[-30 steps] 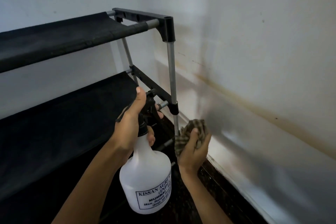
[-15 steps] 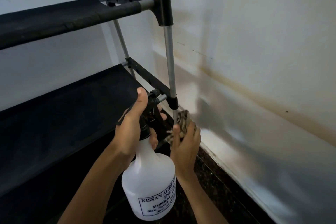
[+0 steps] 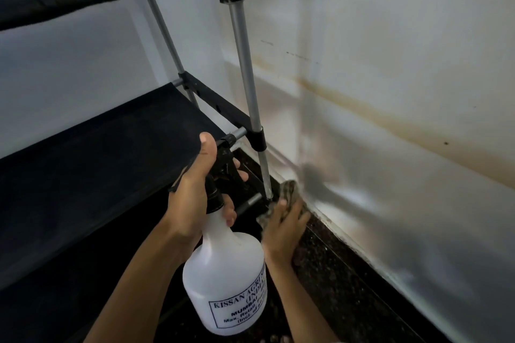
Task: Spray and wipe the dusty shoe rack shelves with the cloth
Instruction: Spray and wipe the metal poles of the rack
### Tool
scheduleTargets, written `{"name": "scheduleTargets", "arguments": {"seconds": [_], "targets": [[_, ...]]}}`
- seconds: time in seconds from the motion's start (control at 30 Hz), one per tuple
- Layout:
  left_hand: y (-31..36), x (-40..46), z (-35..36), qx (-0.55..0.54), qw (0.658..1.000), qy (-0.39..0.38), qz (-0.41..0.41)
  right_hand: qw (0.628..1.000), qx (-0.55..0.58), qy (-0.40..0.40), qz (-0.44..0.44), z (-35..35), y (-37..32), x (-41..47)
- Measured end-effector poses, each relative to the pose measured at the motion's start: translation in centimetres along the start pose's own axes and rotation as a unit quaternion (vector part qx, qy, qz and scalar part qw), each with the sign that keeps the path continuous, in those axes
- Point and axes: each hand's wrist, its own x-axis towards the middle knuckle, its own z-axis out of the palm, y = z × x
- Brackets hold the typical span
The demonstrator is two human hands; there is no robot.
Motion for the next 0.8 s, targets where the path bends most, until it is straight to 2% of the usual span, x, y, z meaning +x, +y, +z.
{"name": "scheduleTargets", "arguments": {"seconds": [0.07,0.1,0.17,0.23,0.37,0.47,0.53,0.6,0.7,0.8], "targets": [[-0.4,0.1,-0.1,0.000,1.000,0.007,-0.008,0.995,0.070,0.052,-0.040,0.8,-3.3,-0.2],[-0.5,0.1,-0.3,-0.003,1.000,0.009,-0.011,0.993,0.075,0.051,-0.081,1.2,-5.3,-0.2],[-0.7,0.1,-0.6,-0.004,1.000,0.006,-0.014,0.982,0.010,0.030,-0.189,1.7,-7.0,-0.2],[-0.7,0.1,-1.0,0.000,1.000,0.007,-0.018,0.969,-0.076,0.012,-0.237,2.1,-5.7,0.2],[-1.1,0.1,-1.1,0.030,0.999,-0.002,-0.014,0.975,-0.170,-0.041,-0.139,1.1,1.7,0.5],[-1.4,0.3,-1.2,0.028,0.999,-0.004,-0.019,0.988,-0.112,-0.067,-0.083,-0.2,3.9,0.7],[-1.6,0.3,-1.2,0.015,1.000,-0.003,-0.023,0.994,-0.020,-0.028,-0.101,-0.6,1.7,0.5],[-1.6,0.3,-1.0,0.008,1.000,-0.009,-0.021,0.986,0.047,0.017,-0.156,-0.4,-1.9,0.7],[-1.8,0.3,-0.6,-0.004,1.000,-0.025,-0.018,0.981,0.036,0.009,-0.189,0.5,-4.5,2.0],[-2.2,0.3,-0.4,0.010,0.999,-0.036,-0.011,0.986,-0.038,-0.012,-0.162,0.5,-0.8,2.4]]}}
